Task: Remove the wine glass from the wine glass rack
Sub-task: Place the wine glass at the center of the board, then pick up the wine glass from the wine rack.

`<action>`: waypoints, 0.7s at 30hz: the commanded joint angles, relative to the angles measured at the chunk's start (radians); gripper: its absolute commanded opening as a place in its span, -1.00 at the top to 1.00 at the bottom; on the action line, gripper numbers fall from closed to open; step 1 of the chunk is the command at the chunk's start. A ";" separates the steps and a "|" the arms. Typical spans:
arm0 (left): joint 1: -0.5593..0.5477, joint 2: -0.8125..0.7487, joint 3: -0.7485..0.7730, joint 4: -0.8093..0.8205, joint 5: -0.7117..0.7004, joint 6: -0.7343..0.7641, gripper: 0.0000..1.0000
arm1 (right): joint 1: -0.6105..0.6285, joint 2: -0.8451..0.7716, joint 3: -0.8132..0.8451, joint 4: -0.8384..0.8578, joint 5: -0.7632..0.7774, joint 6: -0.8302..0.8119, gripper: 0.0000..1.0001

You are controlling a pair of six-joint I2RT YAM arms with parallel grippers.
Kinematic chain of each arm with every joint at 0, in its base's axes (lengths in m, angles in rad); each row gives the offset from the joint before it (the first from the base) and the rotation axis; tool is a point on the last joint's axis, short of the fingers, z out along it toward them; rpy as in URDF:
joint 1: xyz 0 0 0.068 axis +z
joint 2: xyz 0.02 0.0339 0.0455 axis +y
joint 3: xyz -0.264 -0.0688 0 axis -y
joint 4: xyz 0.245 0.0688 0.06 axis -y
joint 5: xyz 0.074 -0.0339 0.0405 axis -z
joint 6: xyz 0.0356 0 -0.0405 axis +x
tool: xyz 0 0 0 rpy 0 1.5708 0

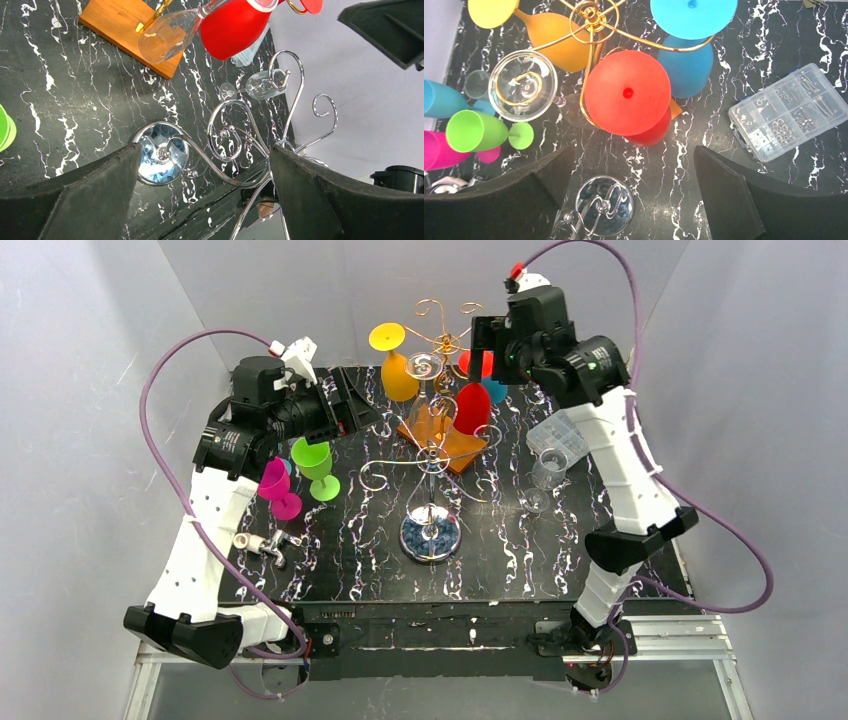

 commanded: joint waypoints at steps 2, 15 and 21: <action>-0.002 0.005 0.047 -0.024 -0.021 0.030 -0.99 | 0.047 0.030 0.002 0.090 0.120 -0.045 -0.97; -0.002 0.010 0.050 -0.029 -0.026 0.031 -0.99 | 0.062 0.079 -0.026 0.145 0.179 -0.095 -0.97; -0.003 0.010 0.049 -0.029 -0.025 0.030 -0.99 | 0.062 0.092 -0.024 0.169 0.171 -0.100 -0.97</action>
